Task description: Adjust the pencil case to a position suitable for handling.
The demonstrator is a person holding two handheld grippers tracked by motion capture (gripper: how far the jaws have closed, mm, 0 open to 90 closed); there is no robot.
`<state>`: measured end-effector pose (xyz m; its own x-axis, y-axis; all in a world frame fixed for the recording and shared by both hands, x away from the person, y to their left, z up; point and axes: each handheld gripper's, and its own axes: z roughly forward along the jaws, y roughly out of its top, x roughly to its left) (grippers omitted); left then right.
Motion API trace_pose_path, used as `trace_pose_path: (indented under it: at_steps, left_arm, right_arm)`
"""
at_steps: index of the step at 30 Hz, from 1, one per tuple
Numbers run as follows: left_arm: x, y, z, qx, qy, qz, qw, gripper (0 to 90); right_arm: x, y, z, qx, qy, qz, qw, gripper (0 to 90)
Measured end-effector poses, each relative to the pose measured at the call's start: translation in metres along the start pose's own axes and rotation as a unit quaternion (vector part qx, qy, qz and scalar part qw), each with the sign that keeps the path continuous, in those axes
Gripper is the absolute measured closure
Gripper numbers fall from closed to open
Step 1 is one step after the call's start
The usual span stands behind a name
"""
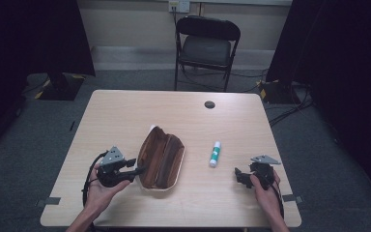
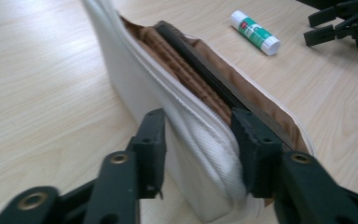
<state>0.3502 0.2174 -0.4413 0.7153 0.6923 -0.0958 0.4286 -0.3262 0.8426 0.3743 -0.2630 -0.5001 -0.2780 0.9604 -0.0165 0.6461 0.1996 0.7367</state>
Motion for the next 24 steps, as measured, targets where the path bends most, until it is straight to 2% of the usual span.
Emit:
trace_pose_path:
  at_steps: [3, 6, 9, 15, 17, 21, 24]
  left_arm:
    - [0.0039, 0.0009, -0.0005, 0.002, -0.001, -0.007, 1.0, 65.3]
    - [0.0072, 0.0021, -0.0024, 0.01, -0.004, -0.004, 0.9999, 67.7]
    - [0.0061, 0.0025, -0.004, 0.003, -0.017, -0.01, 0.9998, 70.5]
    - [0.003, 0.005, -0.005, 0.004, -0.042, 0.006, 0.9991, 75.5]
    - [0.0018, 0.0048, -0.004, 0.003, -0.06, 0.001, 0.9982, 76.3]
    - [0.0003, 0.0044, -0.0016, -0.002, -0.086, 0.007, 0.9962, 75.9]
    - [-0.0006, 0.0045, -0.0008, -0.001, -0.091, 0.01, 0.9958, 73.9]
  right_arm:
    - [0.0, 0.0, 0.0, 0.0, 0.0, 0.0, 1.0, 13.0]
    - [0.0, 0.0, 0.0, 0.0, 0.0, 0.0, 1.0, 13.0]
    - [0.0, 0.0, 0.0, 0.0, 0.0, 0.0, 1.0, 13.0]
    - [0.0, 0.0, 0.0, 0.0, 0.0, 0.0, 1.0, 13.1]
    - [0.0, 0.0, 0.0, 0.0, 0.0, 0.0, 1.0, 13.1]
    - [0.0, 0.0, 0.0, 0.0, 0.0, 0.0, 1.0, 13.0]
    - [0.0, 0.0, 0.0, 0.0, 0.0, 0.0, 1.0, 13.0]
